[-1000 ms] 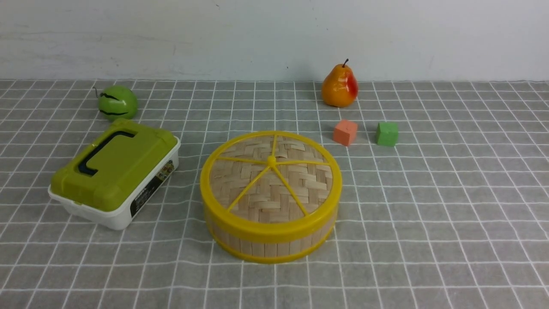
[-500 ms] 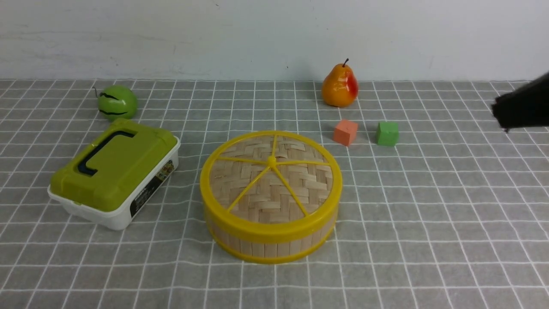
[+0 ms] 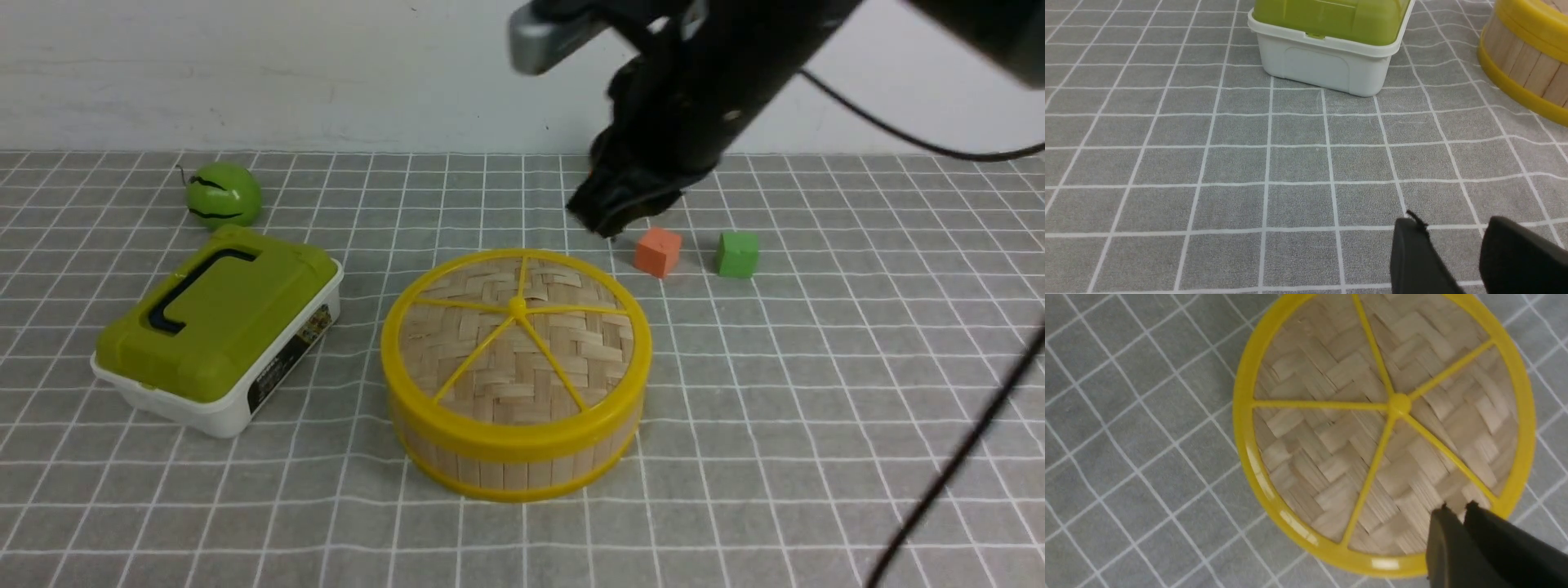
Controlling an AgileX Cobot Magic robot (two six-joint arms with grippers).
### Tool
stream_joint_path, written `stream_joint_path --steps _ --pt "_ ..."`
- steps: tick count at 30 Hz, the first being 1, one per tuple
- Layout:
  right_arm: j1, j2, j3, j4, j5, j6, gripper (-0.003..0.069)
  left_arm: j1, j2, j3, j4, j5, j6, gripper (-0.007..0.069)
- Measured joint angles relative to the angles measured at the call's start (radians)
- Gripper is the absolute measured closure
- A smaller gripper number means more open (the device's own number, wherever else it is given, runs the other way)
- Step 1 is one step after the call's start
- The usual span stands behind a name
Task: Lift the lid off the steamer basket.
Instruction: Use the right arm to lift the lid of the steamer
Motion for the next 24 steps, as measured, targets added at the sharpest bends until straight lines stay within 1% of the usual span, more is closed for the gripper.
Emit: stream_joint_path --steps 2,6,8,9,11,12,13,15,18,22,24 --pt "0.011 0.039 -0.030 0.000 0.000 0.008 0.0595 0.000 0.000 0.000 0.000 0.000 0.000 0.0386" --pt "0.036 0.169 -0.128 -0.038 -0.001 0.071 0.0441 0.000 0.000 0.000 0.000 0.000 0.000 0.0386" --pt "0.037 0.188 -0.136 -0.052 -0.001 0.089 0.0385 0.000 0.000 0.000 0.000 0.000 0.000 0.0386" --pt "0.037 0.207 -0.140 -0.077 0.000 0.113 0.0305 0.000 0.000 0.000 0.000 0.000 0.000 0.0386" --pt "0.036 0.219 -0.142 -0.096 -0.001 0.127 0.0240 0.000 0.000 0.000 0.000 0.000 0.000 0.0386" --pt "0.036 0.220 -0.142 -0.097 -0.001 0.128 0.0235 0.000 0.000 0.000 0.000 0.000 0.000 0.0386" --pt "0.036 0.230 -0.145 -0.104 -0.006 0.129 0.0190 0.000 0.000 0.000 0.000 0.000 0.000 0.0386" --pt "0.036 0.238 -0.145 -0.104 -0.017 0.130 0.0174 0.000 0.000 0.000 0.000 0.000 0.000 0.0386" --pt "0.036 0.256 -0.146 -0.104 -0.047 0.133 0.0177 0.000 0.000 0.000 0.000 0.000 0.000 0.0386" --pt "0.036 0.277 -0.146 -0.100 -0.066 0.148 0.0206 0.000 0.000 0.000 0.000 0.000 0.000 0.0386" --pt "0.036 0.291 -0.146 -0.100 -0.075 0.151 0.0239 0.000 0.000 0.000 0.000 0.000 0.000 0.0386"
